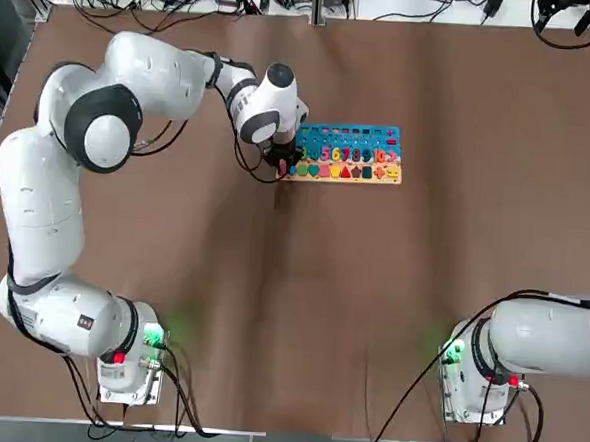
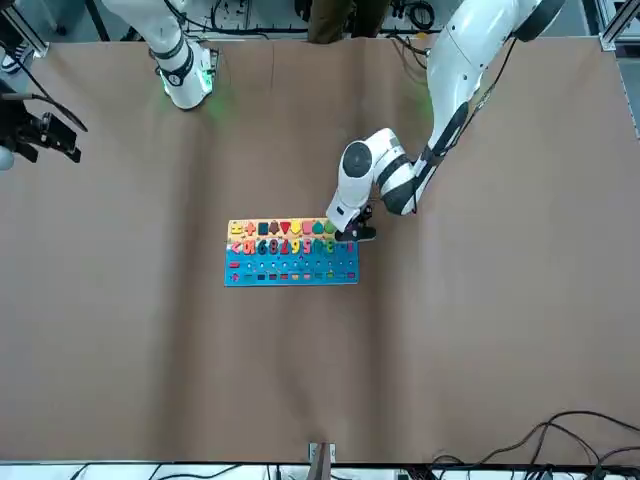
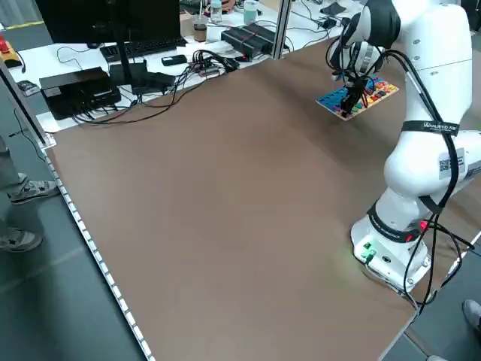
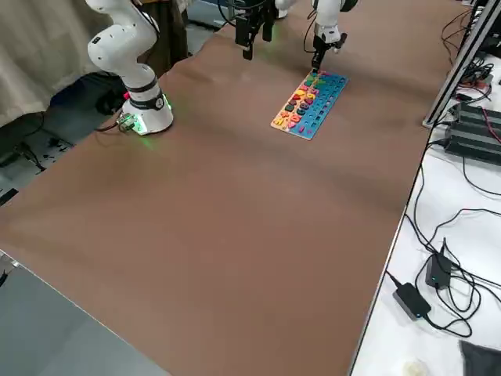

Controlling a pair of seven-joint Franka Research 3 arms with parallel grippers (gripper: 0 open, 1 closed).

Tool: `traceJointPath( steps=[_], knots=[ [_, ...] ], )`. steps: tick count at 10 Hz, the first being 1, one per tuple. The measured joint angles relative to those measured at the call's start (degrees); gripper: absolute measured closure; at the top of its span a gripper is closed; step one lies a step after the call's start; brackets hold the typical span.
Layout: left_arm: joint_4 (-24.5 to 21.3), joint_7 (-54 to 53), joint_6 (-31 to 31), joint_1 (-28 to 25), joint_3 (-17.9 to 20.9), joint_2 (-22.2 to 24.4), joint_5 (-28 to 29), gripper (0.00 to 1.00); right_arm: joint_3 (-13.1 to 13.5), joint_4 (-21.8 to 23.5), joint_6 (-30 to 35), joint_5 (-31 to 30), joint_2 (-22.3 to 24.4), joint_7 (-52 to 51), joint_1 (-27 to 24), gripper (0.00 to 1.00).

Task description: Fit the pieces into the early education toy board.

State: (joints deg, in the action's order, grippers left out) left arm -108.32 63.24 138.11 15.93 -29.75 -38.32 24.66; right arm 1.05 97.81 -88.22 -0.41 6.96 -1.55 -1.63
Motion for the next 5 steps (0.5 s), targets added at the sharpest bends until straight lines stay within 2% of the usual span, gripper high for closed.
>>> traceJointPath(
  steps=[5],
  knots=[
    [0.0,0.0,0.0,0.0,0.0,0.0,0.0,0.74,0.0,0.0,0.0,-0.4,0.0,0.0,0.0,0.01]
  ],
)
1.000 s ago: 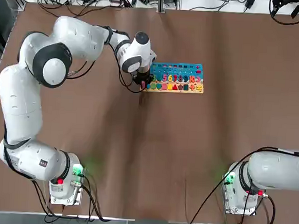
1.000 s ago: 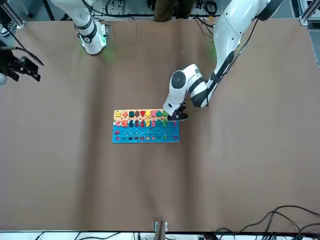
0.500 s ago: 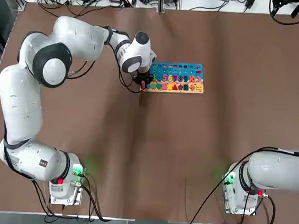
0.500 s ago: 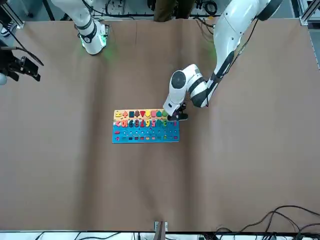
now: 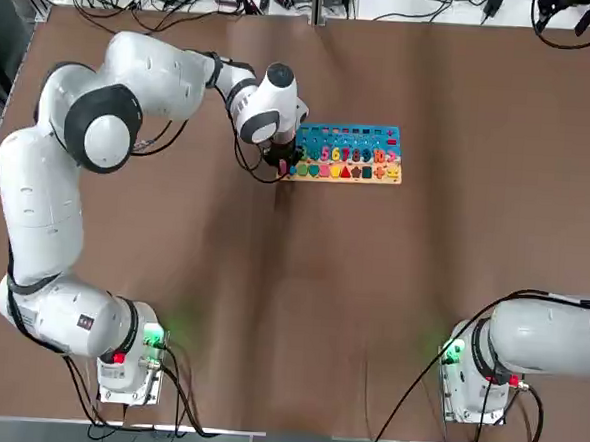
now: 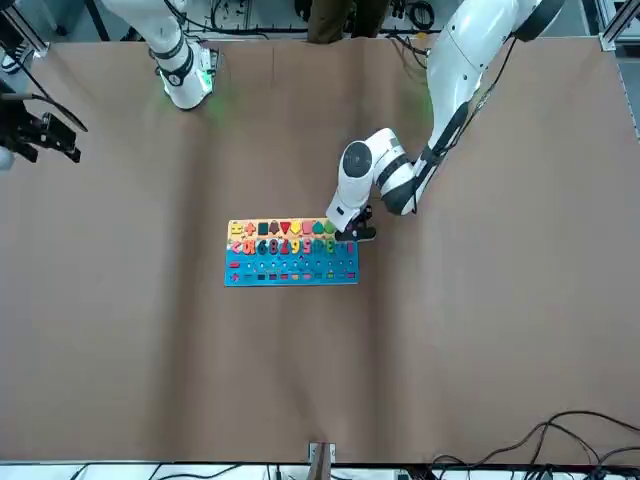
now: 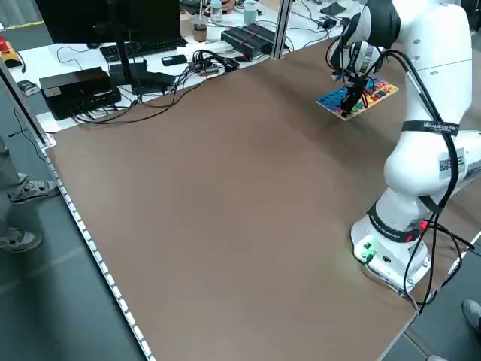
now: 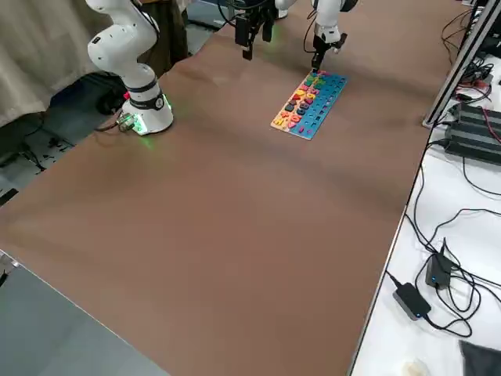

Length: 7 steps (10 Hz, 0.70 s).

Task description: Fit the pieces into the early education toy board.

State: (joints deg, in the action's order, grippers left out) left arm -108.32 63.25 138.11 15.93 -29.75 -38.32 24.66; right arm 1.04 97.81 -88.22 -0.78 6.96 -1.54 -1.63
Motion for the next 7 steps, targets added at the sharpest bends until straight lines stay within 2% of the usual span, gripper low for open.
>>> traceJointPath(
  steps=[2,5,7],
  knots=[
    [0.0,0.0,0.0,0.0,0.0,0.0,0.0,0.74,0.0,0.0,0.0,-0.1,0.0,0.0,0.0,0.01],
    [0.2,0.0,0.1,0.0,0.2,0.0,0.0,0.66,0.0,0.0,0.0,-0.1,0.0,0.0,0.0,0.01],
    [0.3,0.0,0.1,-0.1,0.2,0.0,0.0,0.65,0.0,0.0,0.0,-0.1,0.0,0.0,0.0,0.01]
  ],
)
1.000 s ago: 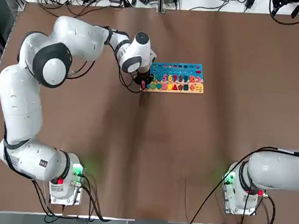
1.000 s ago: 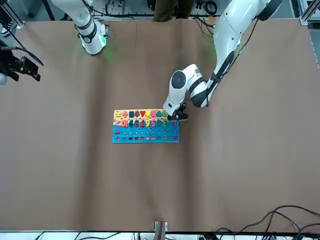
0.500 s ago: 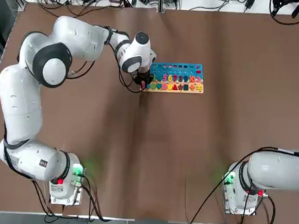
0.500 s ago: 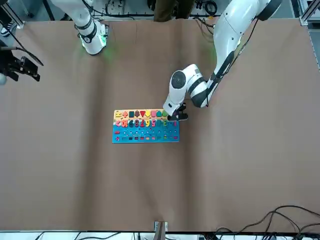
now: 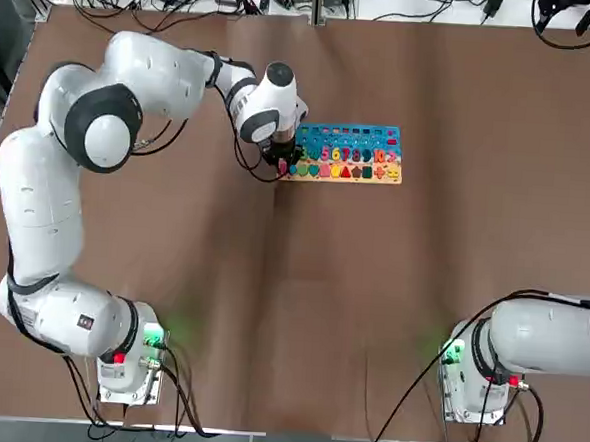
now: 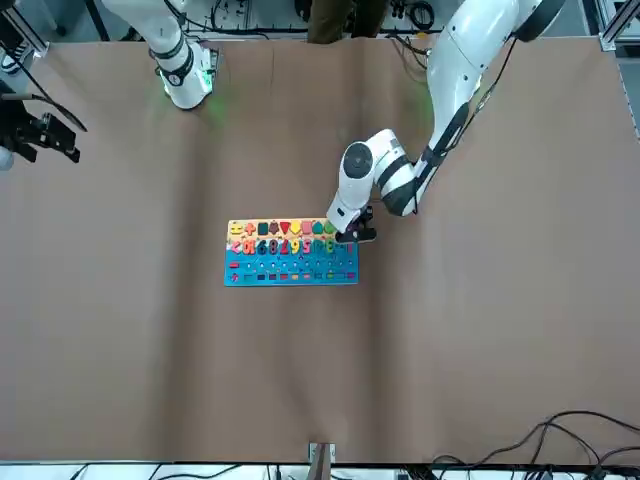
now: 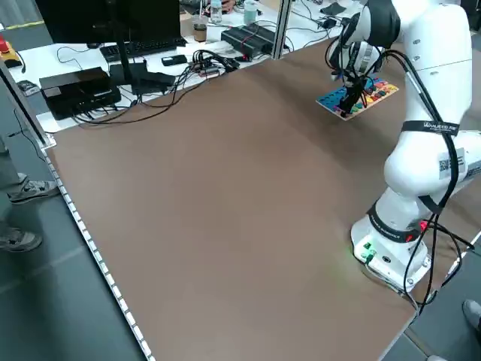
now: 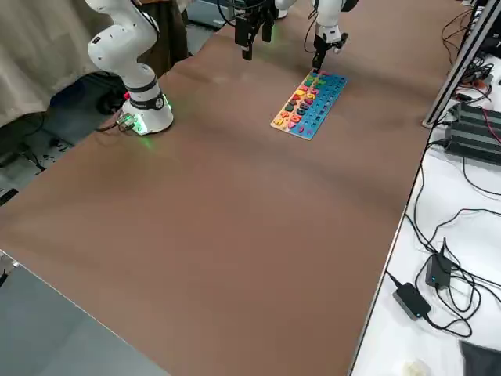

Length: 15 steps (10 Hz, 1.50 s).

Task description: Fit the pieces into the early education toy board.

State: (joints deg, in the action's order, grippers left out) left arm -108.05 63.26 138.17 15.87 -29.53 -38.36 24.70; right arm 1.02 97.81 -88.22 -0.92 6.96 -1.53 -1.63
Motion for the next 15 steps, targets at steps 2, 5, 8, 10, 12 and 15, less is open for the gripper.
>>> traceJointPath(
  steps=[2,5,8,10,12,15],
  knots=[
    [0.1,0.0,0.0,-0.1,0.0,0.0,0.0,0.65,0.0,0.0,0.0,0.0,0.0,0.0,0.0,0.01],
    [0.3,0.0,0.0,-0.1,0.0,0.0,0.0,0.65,0.0,0.0,0.0,0.0,0.0,0.0,0.0,0.01],
    [0.8,0.0,0.0,-0.1,0.0,0.9,0.0,0.65,0.0,0.0,0.0,0.0,0.0,0.2,0.0,0.01],
    [0.8,0.0,0.0,-0.1,-0.1,1.5,0.1,0.65,-0.1,0.0,0.0,0.0,0.0,0.3,0.0,0.01],
    [0.8,0.0,-0.4,-0.2,-0.1,2.3,0.1,0.64,-0.1,0.0,0.0,0.0,0.0,0.4,0.0,0.01],
    [1.1,-0.4,-3.6,-0.7,0.1,8.6,0.3,0.55,-0.1,0.0,0.0,0.0,0.0,0.5,0.0,0.01]
  ],
)
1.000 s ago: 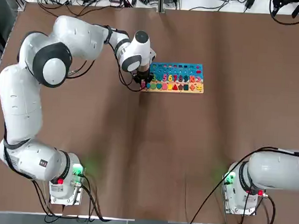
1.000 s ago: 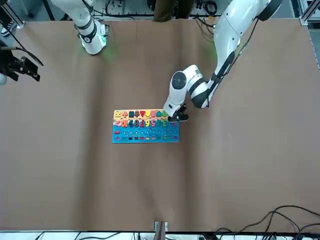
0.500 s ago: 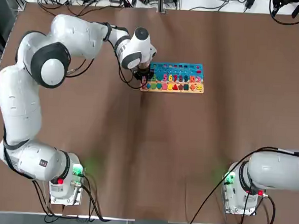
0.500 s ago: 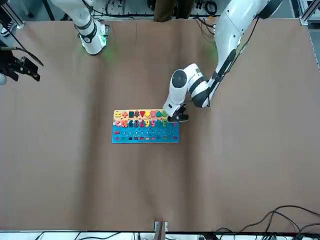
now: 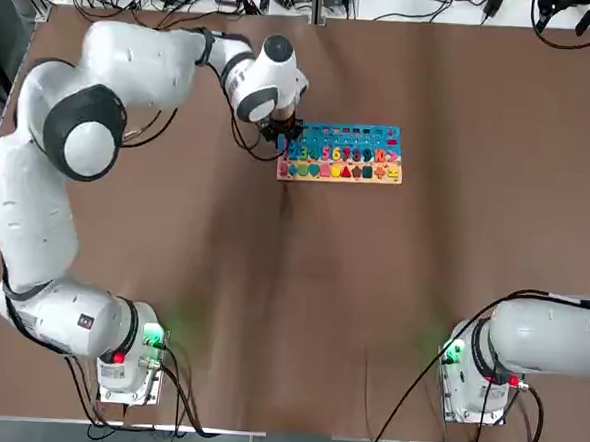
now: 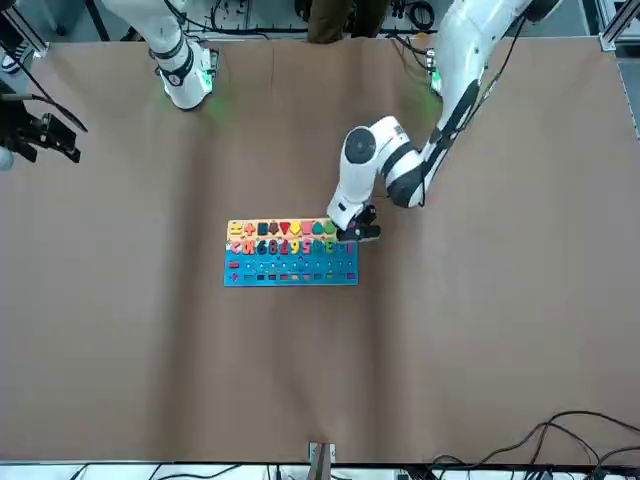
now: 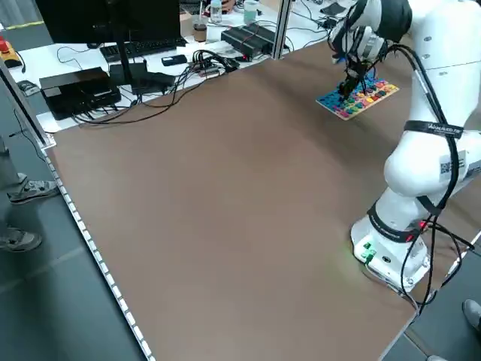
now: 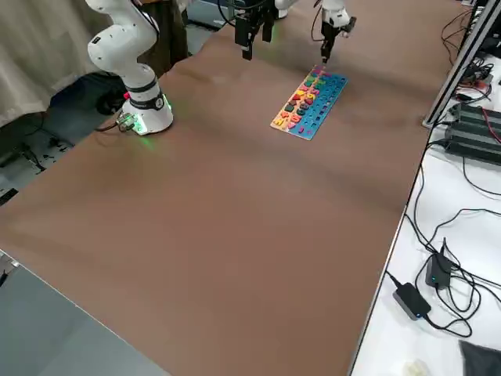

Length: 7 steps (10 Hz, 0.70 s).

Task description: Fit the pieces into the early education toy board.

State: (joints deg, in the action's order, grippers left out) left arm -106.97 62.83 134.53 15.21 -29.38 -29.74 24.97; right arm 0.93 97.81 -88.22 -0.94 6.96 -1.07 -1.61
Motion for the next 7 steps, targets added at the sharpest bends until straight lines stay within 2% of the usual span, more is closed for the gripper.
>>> traceJointPath(
  steps=[3,5,7],
  knots=[
    [0.0,-2.3,-1.6,-0.5,4.7,8.9,0.0,0.12,0.0,0.0,0.0,0.0,0.0,0.1,0.0,0.01],
    [0.0,-6.6,-1.6,-1.5,8.4,13.5,-0.6,0.03,0.0,0.0,0.0,0.0,0.0,0.1,0.0,0.01],
    [0.1,-12.3,-2.5,-1.8,13.4,16.9,-6.1,0.0,0.0,0.0,0.0,-0.1,0.0,0.2,0.0,0.01]
  ],
)
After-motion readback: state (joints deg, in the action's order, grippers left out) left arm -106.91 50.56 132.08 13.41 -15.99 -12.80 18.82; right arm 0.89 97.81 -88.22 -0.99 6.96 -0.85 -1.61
